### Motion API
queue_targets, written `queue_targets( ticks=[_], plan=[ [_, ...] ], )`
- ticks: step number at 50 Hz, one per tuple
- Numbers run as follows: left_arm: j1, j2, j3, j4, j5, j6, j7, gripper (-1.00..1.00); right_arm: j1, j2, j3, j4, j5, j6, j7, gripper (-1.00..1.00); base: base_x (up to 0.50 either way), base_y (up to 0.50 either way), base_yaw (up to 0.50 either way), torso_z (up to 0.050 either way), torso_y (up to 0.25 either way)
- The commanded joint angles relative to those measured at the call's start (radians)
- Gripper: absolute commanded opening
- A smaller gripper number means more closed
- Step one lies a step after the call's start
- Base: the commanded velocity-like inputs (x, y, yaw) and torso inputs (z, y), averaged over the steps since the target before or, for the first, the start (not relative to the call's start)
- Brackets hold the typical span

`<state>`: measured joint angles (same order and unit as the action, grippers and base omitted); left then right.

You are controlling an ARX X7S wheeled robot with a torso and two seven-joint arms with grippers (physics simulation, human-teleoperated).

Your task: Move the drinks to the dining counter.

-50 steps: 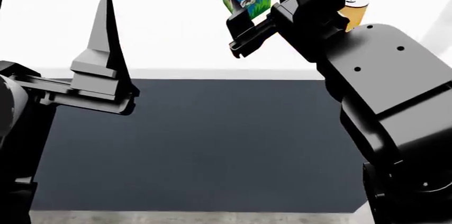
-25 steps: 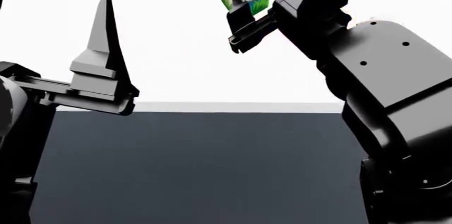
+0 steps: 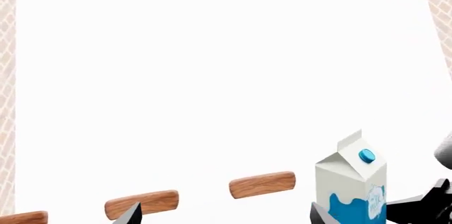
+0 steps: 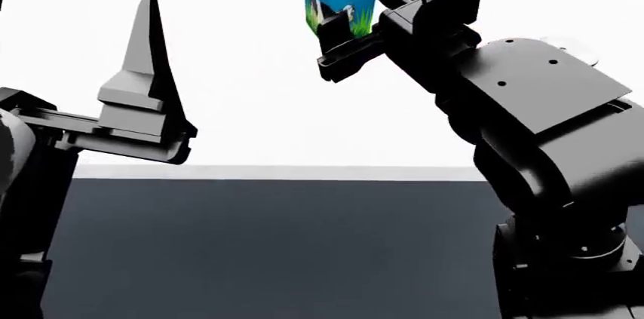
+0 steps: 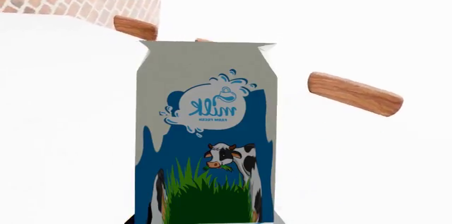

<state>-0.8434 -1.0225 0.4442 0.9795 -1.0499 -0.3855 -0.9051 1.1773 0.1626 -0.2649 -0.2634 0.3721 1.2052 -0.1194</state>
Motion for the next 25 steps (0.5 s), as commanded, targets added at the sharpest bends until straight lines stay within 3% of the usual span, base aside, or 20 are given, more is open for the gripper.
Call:
queue_targets(
  ticks=[1,25],
  plan=[
    [0.019,-0.015,-0.009,-0.002,0.004,0.022,0.003,1.00,-0.026,-0.059,0.025,0.100,0.010,-0.042,-0.006,-1.00,0.00,0.00,0.00,0.000,0.000],
    [0.024,-0.008,0.005,-0.006,0.016,0.023,0.002,1.00,-0.058,-0.066,0.046,0.194,0.044,-0.038,0.020,-1.00,0.00,0.00,0.00,0.000,0.000]
  ],
)
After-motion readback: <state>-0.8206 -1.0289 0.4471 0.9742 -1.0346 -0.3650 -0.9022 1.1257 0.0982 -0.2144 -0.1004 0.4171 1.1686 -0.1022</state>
